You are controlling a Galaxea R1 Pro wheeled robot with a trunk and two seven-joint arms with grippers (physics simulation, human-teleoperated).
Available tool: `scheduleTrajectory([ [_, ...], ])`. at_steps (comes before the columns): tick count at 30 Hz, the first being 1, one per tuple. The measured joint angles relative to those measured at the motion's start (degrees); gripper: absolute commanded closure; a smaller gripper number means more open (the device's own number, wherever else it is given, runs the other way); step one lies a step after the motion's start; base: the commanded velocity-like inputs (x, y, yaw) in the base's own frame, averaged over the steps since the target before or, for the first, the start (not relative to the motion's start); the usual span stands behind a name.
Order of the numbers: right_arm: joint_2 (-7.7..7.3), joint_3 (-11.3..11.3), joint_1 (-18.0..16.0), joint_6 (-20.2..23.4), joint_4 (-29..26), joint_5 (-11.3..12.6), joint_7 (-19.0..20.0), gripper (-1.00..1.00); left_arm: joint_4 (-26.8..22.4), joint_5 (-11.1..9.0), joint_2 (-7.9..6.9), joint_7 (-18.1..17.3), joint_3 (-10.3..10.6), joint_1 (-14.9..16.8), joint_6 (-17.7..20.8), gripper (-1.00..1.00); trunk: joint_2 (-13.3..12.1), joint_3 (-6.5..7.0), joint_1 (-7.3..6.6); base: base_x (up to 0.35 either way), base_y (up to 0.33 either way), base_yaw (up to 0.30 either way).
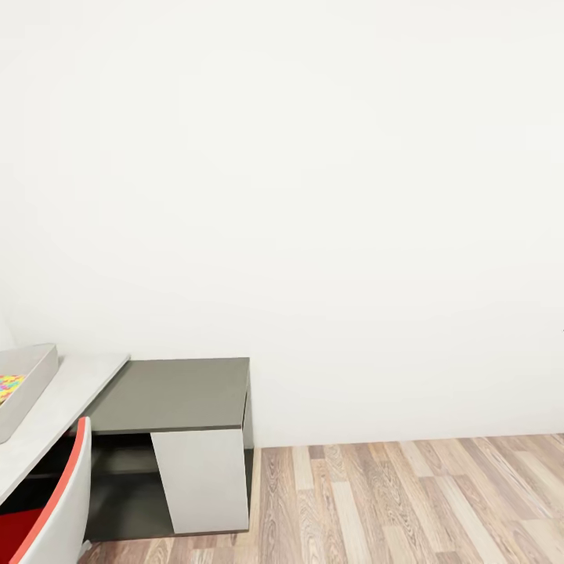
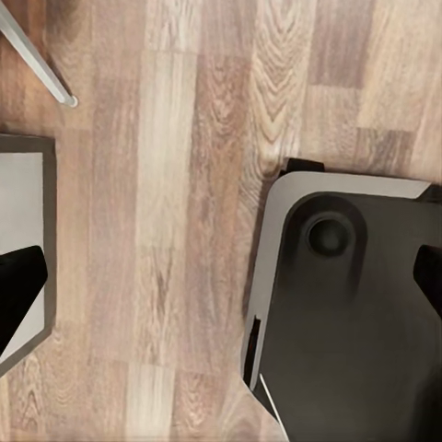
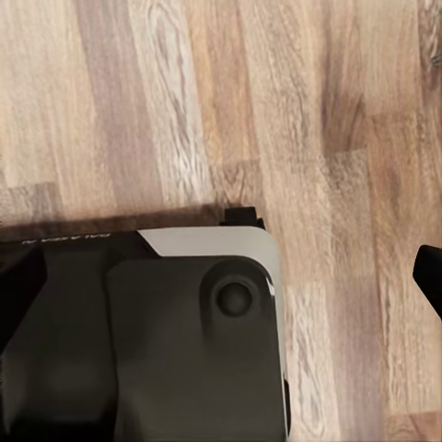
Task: Put all the toys in the child's room - the three board games (two on the bed and one on the table), the two jigsaw puzzles on the table, and the tennis ball on the table - inside the toy box on the table in the child's room.
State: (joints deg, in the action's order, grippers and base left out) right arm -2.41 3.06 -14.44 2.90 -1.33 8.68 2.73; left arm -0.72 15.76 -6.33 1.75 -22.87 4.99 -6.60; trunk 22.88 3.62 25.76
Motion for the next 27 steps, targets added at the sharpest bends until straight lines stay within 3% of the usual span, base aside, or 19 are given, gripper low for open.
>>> scheduleTrajectory([
  [12, 0.03, 0.12, 0.01, 0.42, 0.02, -0.19, -0.34, -1.00, -0.09, 0.01, 0.06, 0.00, -0.18, -0.01, -0.35, -1.00, -0.01, -0.75, 0.00, 0.000, 0.000, 0.000],
  [21, 0.04, 0.34, 0.01, 0.42, 0.05, -1.93, -1.27, -1.00, -0.24, -0.33, 0.09, -0.01, -0.43, -0.01, -0.62, -1.00, -0.01, -1.58, 0.00, 0.000, 0.000, 0.000],
  [27, -0.59, 0.34, 0.36, -0.10, 0.44, -1.91, -1.64, -1.00, -0.26, -0.36, 0.09, -0.02, -0.46, -0.01, -0.56, -1.00, 0.00, -1.77, 0.00, 0.000, 0.000, 0.000],
])
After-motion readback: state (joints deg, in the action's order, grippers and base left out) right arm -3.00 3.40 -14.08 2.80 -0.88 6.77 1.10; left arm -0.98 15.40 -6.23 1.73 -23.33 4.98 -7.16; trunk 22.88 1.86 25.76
